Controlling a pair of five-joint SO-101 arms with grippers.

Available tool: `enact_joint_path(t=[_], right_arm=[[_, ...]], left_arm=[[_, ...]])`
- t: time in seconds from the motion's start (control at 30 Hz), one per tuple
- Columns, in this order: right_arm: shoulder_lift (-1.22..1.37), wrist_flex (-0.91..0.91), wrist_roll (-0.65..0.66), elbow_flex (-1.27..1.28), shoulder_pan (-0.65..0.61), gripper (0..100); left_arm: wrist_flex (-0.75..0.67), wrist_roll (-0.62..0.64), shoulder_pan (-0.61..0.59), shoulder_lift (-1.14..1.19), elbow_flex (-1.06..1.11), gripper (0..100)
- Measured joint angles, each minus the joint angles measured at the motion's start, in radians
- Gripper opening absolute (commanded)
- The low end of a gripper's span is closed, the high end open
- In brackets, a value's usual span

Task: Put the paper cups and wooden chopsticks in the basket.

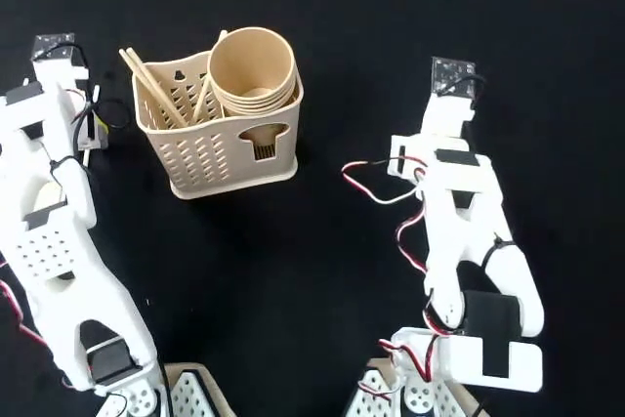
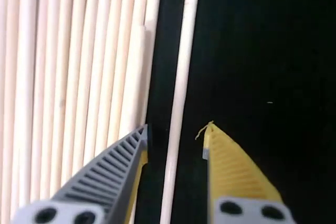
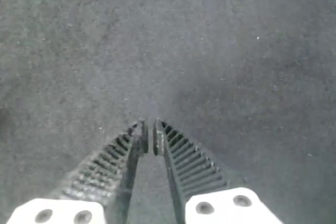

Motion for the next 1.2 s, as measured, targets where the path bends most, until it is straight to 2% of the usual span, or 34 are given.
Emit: enact_joint_path(t=[0.23, 0.9, 1.07, 1.2], right_arm=[[0.0, 0.0, 0.0, 0.0, -0.003, 4.2], [0.0, 0.0, 0.0, 0.0, -0.003, 4.2], [0.0, 0.0, 0.0, 0.0, -0.003, 4.2], [0.0, 0.0, 0.0, 0.0, -0.003, 4.2]], left_arm=[[0.002, 0.0, 0.012, 0.063, -0.008, 3], [0.115, 0.0, 0.041, 0.006, -0.04, 3], [0.224, 0.008, 0.034, -0.087, -0.025, 3], [0.316, 0.098, 0.035, -0.245, 0.006, 3]])
